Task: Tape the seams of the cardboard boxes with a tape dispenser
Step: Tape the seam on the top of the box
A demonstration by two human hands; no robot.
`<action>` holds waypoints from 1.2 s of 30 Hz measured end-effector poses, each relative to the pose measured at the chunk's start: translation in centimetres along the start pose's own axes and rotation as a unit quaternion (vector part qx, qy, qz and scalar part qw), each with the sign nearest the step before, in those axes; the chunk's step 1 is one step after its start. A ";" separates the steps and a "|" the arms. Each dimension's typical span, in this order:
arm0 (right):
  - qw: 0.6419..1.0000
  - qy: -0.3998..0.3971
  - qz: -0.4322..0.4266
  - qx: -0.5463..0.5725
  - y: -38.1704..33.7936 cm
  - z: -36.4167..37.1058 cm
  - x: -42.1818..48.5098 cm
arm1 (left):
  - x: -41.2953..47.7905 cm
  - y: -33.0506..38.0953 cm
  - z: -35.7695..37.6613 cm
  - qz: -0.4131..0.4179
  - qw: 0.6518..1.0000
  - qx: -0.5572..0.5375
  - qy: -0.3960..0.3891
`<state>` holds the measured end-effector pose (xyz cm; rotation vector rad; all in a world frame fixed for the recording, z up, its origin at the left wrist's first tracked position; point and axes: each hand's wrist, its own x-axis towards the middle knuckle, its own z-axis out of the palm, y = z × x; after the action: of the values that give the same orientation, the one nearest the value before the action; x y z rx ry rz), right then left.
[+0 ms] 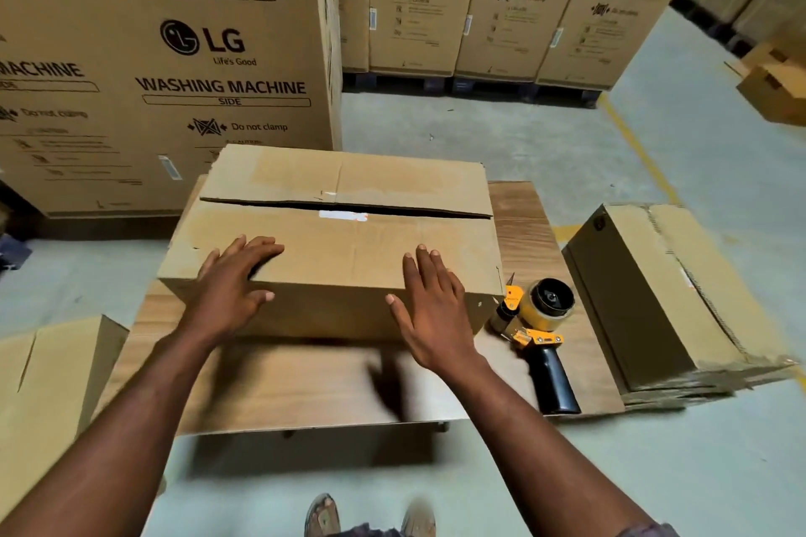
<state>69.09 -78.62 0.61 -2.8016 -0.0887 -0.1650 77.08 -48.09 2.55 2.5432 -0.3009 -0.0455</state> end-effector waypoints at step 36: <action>0.733 -0.126 0.519 0.421 24.2 1.9 -8.4 | -2.9 29.4 31.8 -0.262 0.806 -0.361 -0.389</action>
<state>62.93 -101.20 -10.02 -1.5875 1.0428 0.4266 65.17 -88.48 -7.95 1.6423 0.1283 -1.1959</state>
